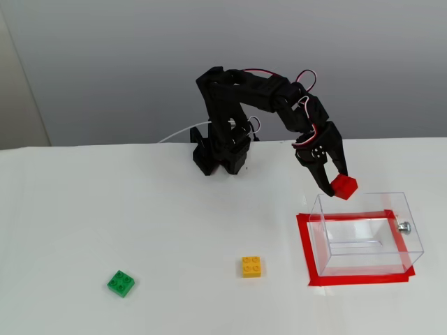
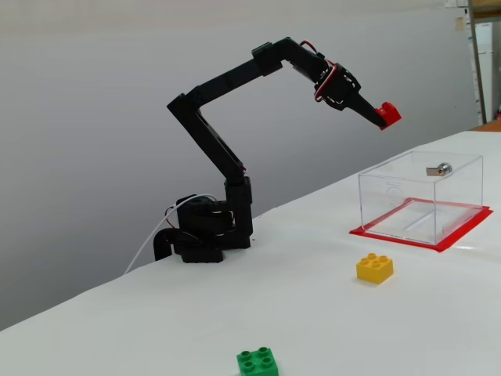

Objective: Pick the red lego brick and place it into the transparent box

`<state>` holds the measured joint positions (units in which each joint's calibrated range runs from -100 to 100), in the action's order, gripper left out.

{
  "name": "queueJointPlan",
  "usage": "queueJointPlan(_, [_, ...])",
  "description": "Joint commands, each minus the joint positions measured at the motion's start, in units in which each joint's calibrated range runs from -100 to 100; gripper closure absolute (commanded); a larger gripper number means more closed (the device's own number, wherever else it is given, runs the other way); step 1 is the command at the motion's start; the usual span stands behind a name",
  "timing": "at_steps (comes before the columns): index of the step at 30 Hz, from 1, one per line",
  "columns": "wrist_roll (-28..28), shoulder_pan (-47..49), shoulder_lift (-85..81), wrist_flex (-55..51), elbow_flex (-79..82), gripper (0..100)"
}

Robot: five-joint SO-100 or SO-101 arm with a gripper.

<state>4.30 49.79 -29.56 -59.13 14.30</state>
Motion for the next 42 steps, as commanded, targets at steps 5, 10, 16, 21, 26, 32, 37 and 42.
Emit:
queueJointPlan(5, [-0.28, 2.89, 7.11, 0.55, -6.16, 86])
queueJointPlan(10, [-0.28, 5.56, 14.41, 0.55, -11.31, 86])
queueJointPlan(16, [-0.33, 7.18, 22.81, 0.29, -19.81, 86])
queueJointPlan(21, [-0.33, 7.48, 27.56, 0.21, -24.42, 86])
queueJointPlan(26, [-0.28, 7.48, 28.33, 0.03, -25.06, 86])
queueJointPlan(32, [-0.33, 7.4, 28.33, -0.14, -24.97, 85])
queueJointPlan(37, [-0.07, 7.4, 28.33, -0.14, -24.52, 81])
queueJointPlan(42, [0.03, 7.48, 28.33, -0.23, -24.33, 66])
